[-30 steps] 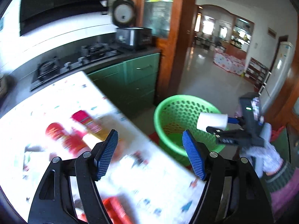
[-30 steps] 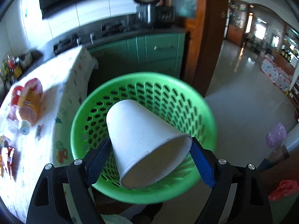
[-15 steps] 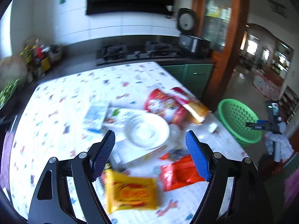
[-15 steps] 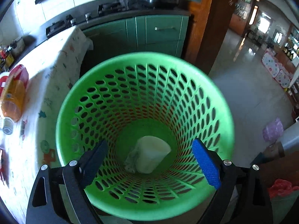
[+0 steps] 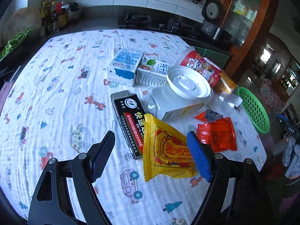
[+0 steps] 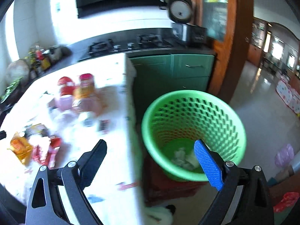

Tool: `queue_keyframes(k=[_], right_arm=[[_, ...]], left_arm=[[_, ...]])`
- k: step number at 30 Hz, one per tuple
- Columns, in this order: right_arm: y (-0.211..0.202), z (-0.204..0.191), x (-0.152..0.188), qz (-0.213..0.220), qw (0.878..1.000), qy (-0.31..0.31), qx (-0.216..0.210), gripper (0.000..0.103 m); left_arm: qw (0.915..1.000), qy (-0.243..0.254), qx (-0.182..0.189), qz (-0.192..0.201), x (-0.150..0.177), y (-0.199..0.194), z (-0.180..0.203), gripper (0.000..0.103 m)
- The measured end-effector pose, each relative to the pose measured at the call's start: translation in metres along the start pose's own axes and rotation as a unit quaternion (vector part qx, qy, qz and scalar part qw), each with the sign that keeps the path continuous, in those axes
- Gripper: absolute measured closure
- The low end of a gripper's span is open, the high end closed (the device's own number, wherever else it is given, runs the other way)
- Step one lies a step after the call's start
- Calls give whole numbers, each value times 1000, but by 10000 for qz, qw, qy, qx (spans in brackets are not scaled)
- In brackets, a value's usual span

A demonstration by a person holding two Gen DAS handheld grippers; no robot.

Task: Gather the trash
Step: 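Move the left tool to the yellow snack bag and grasp it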

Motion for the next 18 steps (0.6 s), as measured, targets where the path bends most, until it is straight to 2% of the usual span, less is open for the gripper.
queue_keyframes(k=[6,14,18], right_arm=[[-19,-43,10,57,9989,-105,-444,12],[-19,-88,23,-126,9955,-210,-920,12],[-13,-115,28,-221,9927,-334,-1139,13]], left_arm=[[9989,-267,304,-239,6,23,-9,27],[9960,-370,749,-310,12,25,-12,63],[9953,-387,843,-293,15,22,-15,65]])
Point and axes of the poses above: each gripper's, at about its wrist camera, not at the fingertips, and y roughly the way its jaws point, z to its right, x to its underside, the point moved 3 cm from there along y, roughly the way its jaws point, and after that the axes turned 15 degrees about x, right-handed, at the moved point
